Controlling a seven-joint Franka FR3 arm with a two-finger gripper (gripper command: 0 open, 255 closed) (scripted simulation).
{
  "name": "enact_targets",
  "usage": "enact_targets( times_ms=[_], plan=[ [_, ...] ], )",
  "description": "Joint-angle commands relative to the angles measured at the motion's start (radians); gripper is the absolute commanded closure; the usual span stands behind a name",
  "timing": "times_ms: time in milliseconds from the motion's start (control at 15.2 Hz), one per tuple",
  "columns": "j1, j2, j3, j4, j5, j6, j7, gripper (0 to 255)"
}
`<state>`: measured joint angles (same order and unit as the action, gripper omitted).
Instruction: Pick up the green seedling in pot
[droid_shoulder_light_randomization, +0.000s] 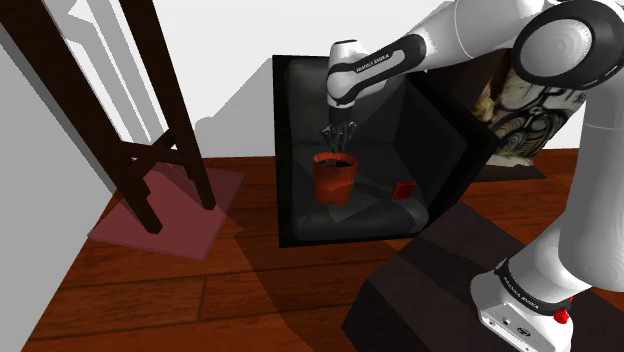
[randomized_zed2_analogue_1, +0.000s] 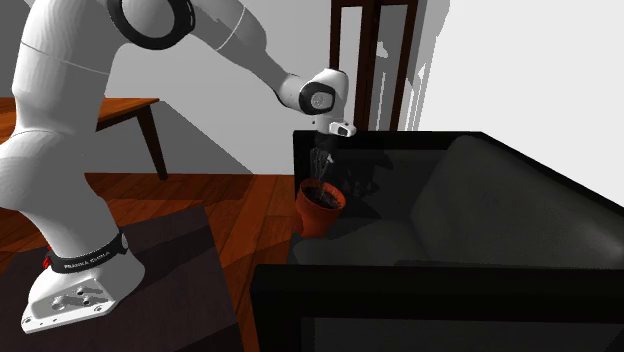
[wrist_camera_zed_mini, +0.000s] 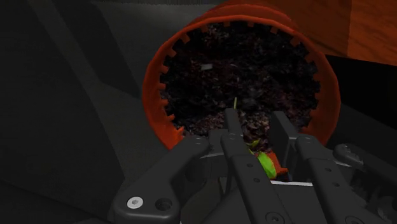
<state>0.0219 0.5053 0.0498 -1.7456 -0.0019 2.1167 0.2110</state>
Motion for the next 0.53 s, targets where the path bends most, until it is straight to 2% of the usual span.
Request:
enact_targets(
  times_ms=[0,462],
  plan=[
    [-0.001,-0.019,0.0,0.004,0.001,-0.018,0.0,255],
    [-0.001,-0.054,0.001,0.023,0.002,-0.072,0.0,255]
  ],
)
